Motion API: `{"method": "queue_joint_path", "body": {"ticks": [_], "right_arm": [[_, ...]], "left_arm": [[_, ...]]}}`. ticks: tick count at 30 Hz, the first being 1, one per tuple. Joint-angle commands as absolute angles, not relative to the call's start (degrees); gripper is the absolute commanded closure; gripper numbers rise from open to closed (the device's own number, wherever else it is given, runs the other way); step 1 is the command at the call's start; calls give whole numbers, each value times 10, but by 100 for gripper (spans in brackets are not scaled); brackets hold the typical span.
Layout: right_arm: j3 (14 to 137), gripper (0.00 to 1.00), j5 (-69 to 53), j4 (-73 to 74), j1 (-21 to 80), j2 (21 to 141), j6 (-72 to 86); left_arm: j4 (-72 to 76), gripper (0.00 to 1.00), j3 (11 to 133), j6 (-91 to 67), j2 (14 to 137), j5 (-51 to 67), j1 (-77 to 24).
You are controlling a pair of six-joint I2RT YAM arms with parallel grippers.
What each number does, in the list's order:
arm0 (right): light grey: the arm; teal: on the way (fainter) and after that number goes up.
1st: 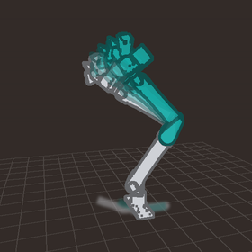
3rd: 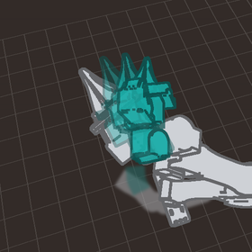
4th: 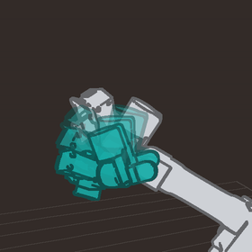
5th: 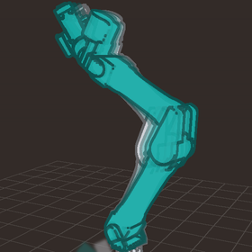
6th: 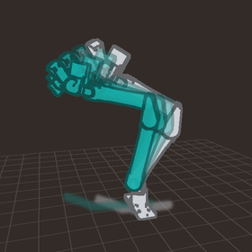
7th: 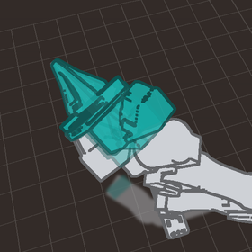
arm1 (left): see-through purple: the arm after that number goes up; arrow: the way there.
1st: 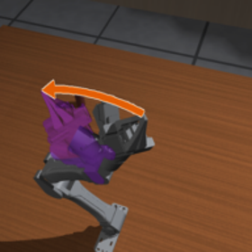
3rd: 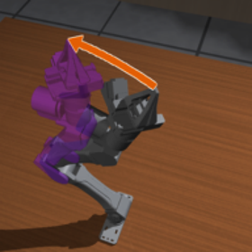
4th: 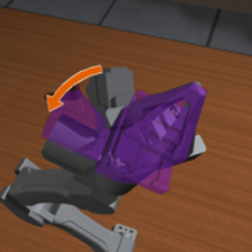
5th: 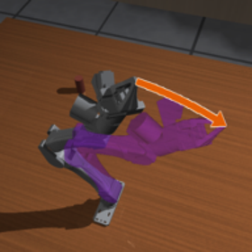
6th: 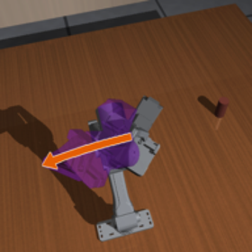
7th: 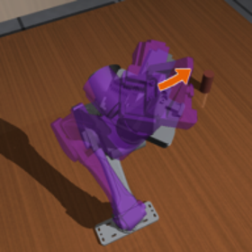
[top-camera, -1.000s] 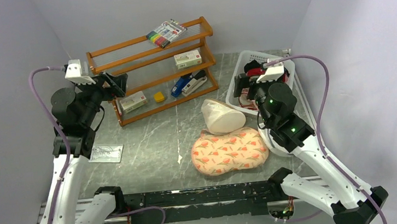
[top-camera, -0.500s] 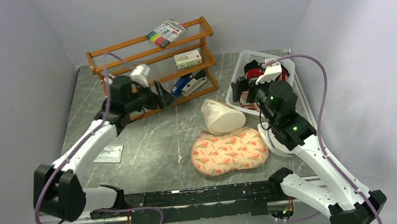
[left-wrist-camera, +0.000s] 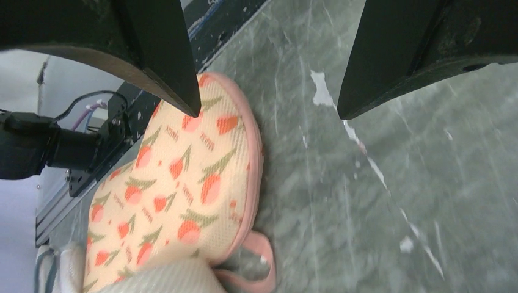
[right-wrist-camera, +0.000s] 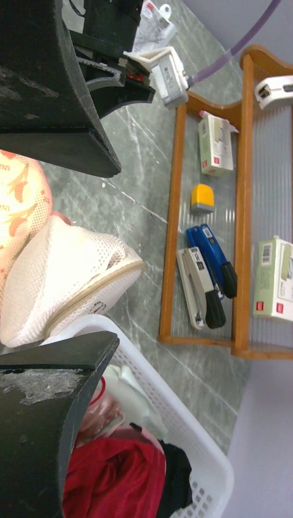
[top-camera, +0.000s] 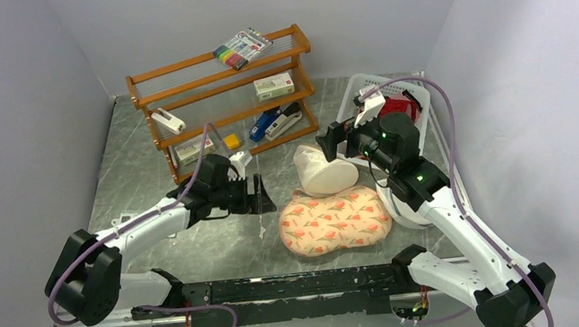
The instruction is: Unzip the laundry bag and remove the bra
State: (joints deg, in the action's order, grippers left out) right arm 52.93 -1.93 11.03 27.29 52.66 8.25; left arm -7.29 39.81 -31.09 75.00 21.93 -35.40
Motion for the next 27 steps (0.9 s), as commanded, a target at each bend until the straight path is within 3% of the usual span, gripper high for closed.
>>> {"method": "queue_joint_path", "body": {"ticks": [1,5,11,14,22,27], "right_arm": [[544,0,-75,111,267,543,75],[549,0,-95,110,267,557,75],[555,0,-111,115,268,568,76],[556,0,-115,117,269,573,75],[528,0,-231,73,277,609,110],[510,0,-270,34,332,668,131]], "left_arm": [[-5,5,336,-390,730,287,-362],[127,5,281,-475,758,348,-368],[201,3,292,-525,828,352,-385],[214,25,301,-534,869,354,-388],[183,48,308,-525,895,333,-389],[150,69,316,-516,883,321,-389]]}}
